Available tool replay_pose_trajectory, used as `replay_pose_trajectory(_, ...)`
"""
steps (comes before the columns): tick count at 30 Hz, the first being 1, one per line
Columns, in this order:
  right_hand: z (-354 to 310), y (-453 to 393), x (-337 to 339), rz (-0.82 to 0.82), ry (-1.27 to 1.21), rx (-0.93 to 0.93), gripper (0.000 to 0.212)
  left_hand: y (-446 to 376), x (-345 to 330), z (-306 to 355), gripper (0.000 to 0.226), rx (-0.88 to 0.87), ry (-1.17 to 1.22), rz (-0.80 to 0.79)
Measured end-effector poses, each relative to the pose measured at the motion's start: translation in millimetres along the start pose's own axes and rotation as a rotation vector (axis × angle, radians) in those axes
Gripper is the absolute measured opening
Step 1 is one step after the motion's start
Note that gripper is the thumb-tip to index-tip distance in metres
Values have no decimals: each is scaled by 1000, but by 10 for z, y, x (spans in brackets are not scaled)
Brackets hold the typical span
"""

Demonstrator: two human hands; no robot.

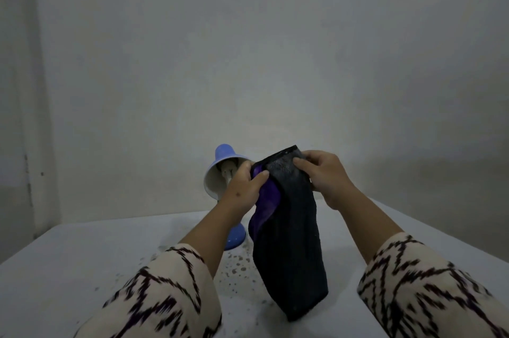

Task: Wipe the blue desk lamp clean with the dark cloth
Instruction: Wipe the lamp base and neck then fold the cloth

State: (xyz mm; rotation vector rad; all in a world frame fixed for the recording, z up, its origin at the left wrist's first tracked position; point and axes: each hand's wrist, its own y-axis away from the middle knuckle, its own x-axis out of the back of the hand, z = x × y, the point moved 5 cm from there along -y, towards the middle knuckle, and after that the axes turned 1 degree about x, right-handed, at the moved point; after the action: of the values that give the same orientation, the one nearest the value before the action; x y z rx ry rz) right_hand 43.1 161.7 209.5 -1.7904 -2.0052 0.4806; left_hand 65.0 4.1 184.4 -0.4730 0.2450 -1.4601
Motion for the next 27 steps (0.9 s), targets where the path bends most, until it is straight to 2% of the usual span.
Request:
replay_pose_trajectory(2,-50,-18,8,27,-6,5,13,-15,-8,31,4,-15,-6,5)
replay_pose_trajectory(3,-65,-18,6,38,-14,3,12,-8,-16,47,7,-16,0,8)
replay_pose_trajectory(7,-61,-2,-24,41,-47,-14,10,42,-85,23,61,-19,-84,-13)
replay_pose_trajectory(10,-43,7,-46,25,-28,-9,13,61,-143,-27,72,-34,-188,-27)
replay_pose_trajectory(12,-22,9,-36,19,1,-5,14,55,-177,-60,62,-28,-236,-50)
replay_pose_trajectory(14,8,7,14,37,16,-17,14,59,-185,-59,42,-26,-277,-57)
replay_pose_trajectory(17,51,-11,126,78,15,-50,16,39,-112,-101,22,64,-228,-18)
replay_pose_trajectory(21,113,-12,202,62,30,-103,22,29,-118,-175,21,159,-106,-91)
replay_pose_trajectory(27,165,-43,341,117,117,-104,24,-42,-127,-224,14,109,-49,-104)
